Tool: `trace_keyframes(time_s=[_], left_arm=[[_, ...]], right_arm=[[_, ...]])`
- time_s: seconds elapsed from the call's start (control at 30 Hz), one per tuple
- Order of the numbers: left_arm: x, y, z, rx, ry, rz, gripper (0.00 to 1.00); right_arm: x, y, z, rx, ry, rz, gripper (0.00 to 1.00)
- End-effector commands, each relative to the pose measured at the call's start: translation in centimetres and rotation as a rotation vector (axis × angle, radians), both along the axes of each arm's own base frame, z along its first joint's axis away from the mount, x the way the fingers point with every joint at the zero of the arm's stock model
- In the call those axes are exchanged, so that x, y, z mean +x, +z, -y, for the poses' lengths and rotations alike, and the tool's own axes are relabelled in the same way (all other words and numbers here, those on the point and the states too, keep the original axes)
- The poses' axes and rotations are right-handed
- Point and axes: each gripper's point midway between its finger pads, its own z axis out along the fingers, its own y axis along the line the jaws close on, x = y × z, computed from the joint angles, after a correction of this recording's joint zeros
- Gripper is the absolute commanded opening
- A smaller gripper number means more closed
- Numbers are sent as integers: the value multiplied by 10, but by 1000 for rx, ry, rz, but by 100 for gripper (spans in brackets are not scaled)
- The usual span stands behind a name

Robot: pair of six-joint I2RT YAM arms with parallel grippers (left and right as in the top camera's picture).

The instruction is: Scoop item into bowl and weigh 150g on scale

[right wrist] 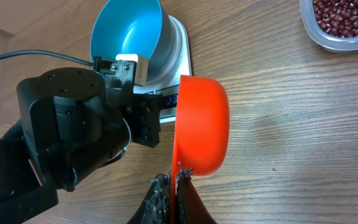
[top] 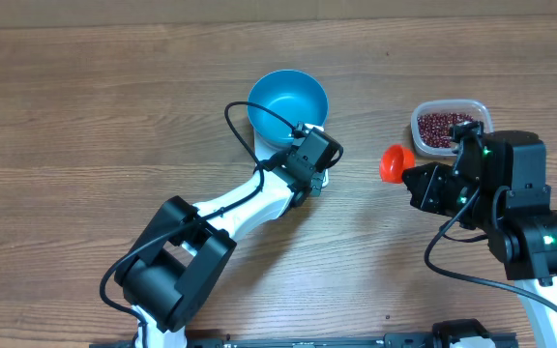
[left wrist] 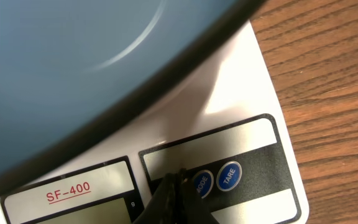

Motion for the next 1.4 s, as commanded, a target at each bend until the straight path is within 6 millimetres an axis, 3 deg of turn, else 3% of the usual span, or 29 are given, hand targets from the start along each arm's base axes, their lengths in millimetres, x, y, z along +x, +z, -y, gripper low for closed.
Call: trace_keyframes(time_s=[0.0,0.37,0.63,1.37], left_arm=[[2,-4,2,-14,14,-12,4],[0,-6,0,-10,24,-23,4],[1,-24,-4,-6,52,-50,4],[-7,-30,-12,-27,122,-107,4]], right_arm=[[3,9,3,-8,-10,28,4],[2,8,3,-8,-10,25,4],[2,8,3,-8,-10,21,4],[1,8,3,-8,-10,20,4]])
